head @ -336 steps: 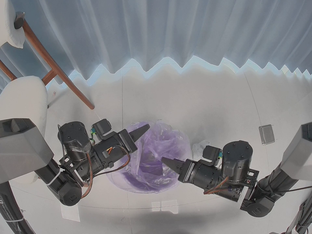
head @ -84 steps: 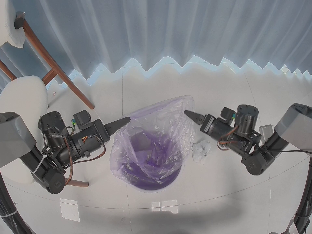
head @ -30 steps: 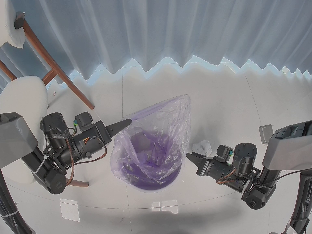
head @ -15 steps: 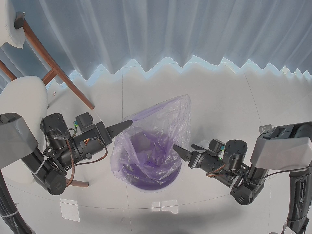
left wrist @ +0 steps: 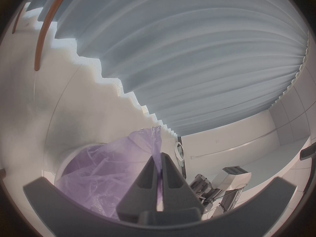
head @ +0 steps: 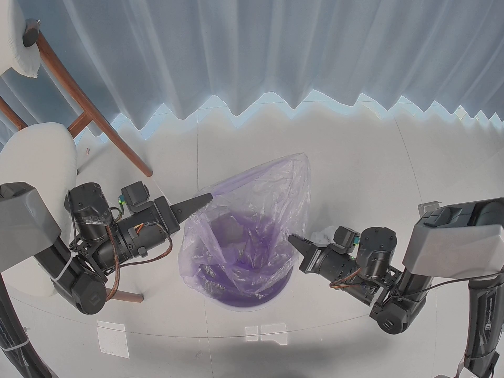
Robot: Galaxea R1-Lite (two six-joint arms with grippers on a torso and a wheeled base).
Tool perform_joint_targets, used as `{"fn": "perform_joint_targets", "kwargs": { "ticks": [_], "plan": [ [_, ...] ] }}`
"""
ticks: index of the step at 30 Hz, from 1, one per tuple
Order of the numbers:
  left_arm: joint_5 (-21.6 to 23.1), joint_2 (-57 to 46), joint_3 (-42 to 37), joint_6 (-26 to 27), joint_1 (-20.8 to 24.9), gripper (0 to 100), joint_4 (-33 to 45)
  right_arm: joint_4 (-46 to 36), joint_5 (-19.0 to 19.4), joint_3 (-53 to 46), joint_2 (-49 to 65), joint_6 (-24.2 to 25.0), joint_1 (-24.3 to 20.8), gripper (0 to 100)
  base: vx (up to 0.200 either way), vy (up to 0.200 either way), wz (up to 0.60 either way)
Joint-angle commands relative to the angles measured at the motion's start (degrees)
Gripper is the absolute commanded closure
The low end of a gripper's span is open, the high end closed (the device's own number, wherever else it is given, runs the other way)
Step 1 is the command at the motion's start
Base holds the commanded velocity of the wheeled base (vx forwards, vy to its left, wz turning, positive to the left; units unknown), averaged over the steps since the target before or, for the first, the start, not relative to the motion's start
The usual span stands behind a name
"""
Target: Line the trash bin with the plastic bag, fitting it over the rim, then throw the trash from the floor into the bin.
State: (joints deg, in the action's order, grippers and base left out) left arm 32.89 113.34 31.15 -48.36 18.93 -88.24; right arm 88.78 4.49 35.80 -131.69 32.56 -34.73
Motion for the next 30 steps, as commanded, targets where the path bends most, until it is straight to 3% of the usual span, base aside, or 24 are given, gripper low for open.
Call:
{"fn": "perform_joint_targets", "kwargs": {
  "ticks": [1,4,10,15,19,26,30],
  "plan": [
    [0.0,0.5,0.6,-0.1,-0.9,100,3.0,-0.8,0.5,-7.3,9.8,7.4,2.1,100,0.0,0.0,0.0],
    [-0.2,0.1,2.1,-0.1,-1.4,100,8.9,-1.7,1.4,-10.4,12.1,10.3,4.1,100,0.0,0.0,0.0],
    [-1.5,0.0,4.3,0.2,-2.5,100,14.8,-1.9,1.8,-12.2,11.5,10.9,9.5,100,0.0,0.0,0.0],
    [-7.1,2.2,7.8,1.6,-3.7,100,14.9,-1.2,2.9,-14.9,10.7,11.4,8.2,100,0.0,0.0,0.0],
    [-8.3,1.6,8.0,3.2,-4.0,100,15.9,-1.4,3.9,-15.0,10.8,11.5,7.3,100,0.0,0.0,0.0],
    [-9.8,-4.2,11.8,7.1,-7.2,100,35.1,-2.8,7.6,-10.2,10.2,14.2,8.3,100,0.0,0.0,0.0],
    [-12.8,-2.9,13.7,7.1,-7.2,100,35.1,-8.8,7.6,-3.5,10.0,15.0,9.4,100,0.0,0.0,0.0]
  ]
}}
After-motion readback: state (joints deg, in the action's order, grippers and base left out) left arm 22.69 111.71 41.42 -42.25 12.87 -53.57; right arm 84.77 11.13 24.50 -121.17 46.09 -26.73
